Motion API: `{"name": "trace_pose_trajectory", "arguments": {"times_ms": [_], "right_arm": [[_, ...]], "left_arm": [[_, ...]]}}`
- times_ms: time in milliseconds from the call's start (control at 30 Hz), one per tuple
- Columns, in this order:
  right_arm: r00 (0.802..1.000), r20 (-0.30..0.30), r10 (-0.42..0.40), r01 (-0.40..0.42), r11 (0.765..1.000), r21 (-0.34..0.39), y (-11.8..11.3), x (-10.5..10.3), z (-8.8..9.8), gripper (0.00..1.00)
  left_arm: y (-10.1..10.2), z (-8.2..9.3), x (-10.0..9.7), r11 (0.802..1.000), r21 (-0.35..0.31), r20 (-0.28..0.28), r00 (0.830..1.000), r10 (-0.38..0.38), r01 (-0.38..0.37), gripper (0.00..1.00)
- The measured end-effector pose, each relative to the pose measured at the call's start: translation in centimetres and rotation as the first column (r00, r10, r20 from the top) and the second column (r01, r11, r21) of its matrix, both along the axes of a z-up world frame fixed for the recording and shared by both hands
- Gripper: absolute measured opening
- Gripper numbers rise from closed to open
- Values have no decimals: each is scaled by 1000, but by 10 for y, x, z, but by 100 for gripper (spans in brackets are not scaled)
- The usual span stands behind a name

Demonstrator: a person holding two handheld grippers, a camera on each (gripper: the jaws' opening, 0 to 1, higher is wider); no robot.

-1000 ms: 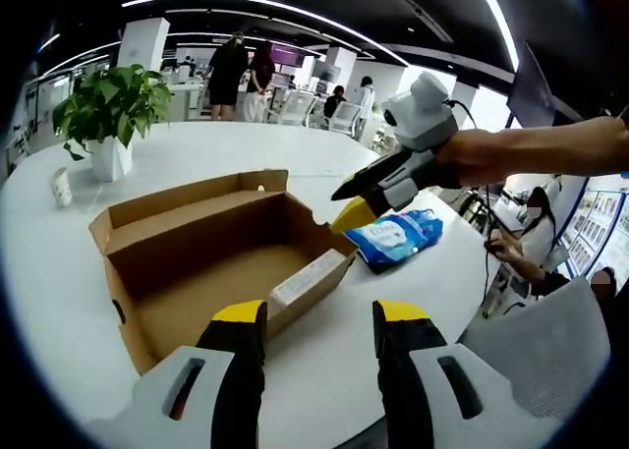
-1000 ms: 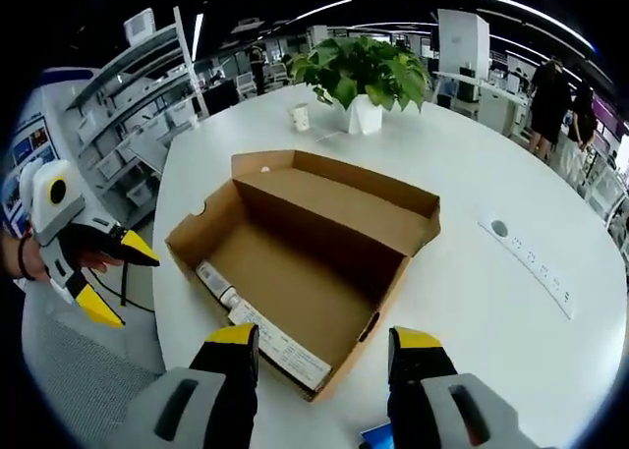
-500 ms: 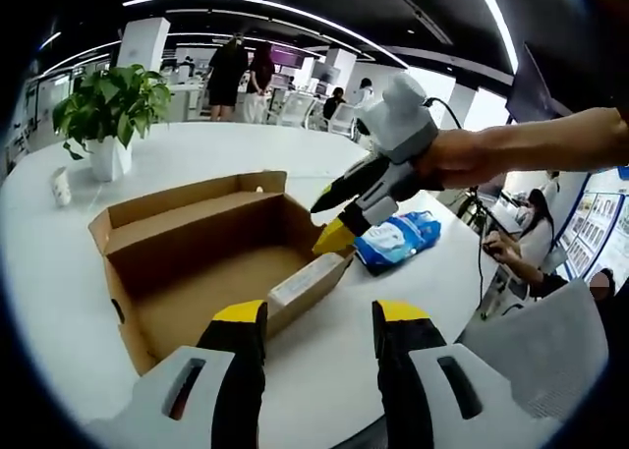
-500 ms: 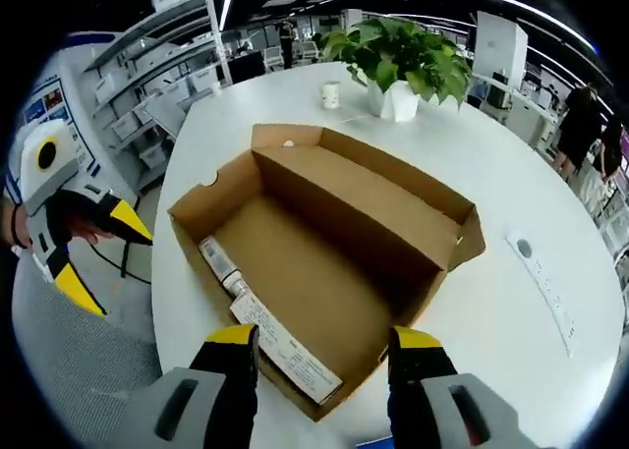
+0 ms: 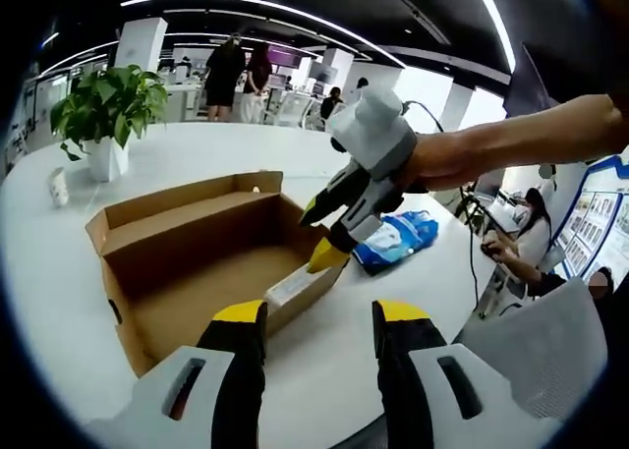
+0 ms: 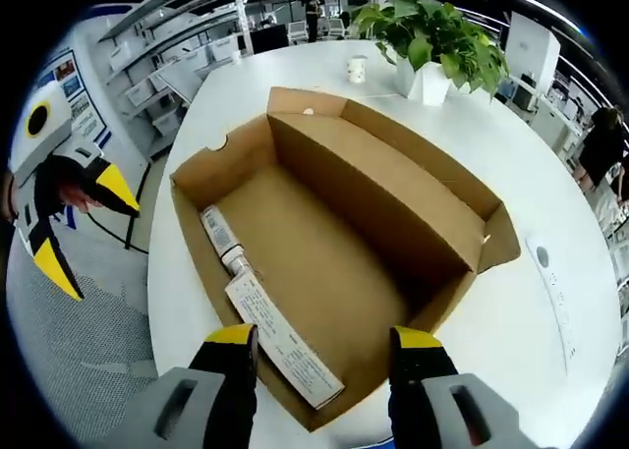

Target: Operate the shoe box by opening the lid, removing the specified soft item, and placing it in the target area until the item is outside and the box remains undamaged.

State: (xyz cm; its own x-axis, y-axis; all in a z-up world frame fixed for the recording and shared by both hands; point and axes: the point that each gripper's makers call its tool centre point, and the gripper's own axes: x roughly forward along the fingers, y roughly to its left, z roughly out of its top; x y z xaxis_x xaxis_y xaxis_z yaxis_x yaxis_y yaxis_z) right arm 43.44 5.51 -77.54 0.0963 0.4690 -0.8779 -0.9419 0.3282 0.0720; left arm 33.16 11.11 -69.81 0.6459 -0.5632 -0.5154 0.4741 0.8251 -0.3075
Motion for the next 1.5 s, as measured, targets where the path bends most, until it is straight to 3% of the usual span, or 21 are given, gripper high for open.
{"name": "trace_pose_trajectory", "arguments": {"times_ms": [100,167,467,733,1067,1167,1300,1400,1500], "right_arm": [[1000,3,31,-31,999,-23,0,3,-5,52],[995,4,96,-96,994,-60,-4,5,-11,51],[983,-47,178,-181,980,-77,2,10,-20,50],[967,-16,253,-253,962,-107,5,17,-19,56],[925,-30,379,-380,918,-118,17,2,-21,52],[926,1,376,-373,918,-132,16,9,-18,56],[937,4,350,-346,929,-133,12,13,-18,55],[923,12,384,-379,916,-134,13,9,-17,53],[922,-12,387,-386,918,-90,22,-1,-15,52]], "left_arm": [[2,0,1,1000,2,-1,1000,7,-7,44],[2,0,1,1000,1,0,1000,9,-9,44],[1,-1,1,1000,6,-2,1000,6,-6,44],[3,-4,2,1000,24,-3,1000,2,-2,44],[6,-5,3,1000,20,-7,1000,7,-7,43],[7,-6,3,1000,24,-6,1000,7,-7,43],[9,-6,4,1000,20,-7,1000,12,-12,43],[8,-6,4,1000,20,-6,1000,12,-11,43],[7,-6,5,1000,20,-7,1000,10,-9,43]]}}
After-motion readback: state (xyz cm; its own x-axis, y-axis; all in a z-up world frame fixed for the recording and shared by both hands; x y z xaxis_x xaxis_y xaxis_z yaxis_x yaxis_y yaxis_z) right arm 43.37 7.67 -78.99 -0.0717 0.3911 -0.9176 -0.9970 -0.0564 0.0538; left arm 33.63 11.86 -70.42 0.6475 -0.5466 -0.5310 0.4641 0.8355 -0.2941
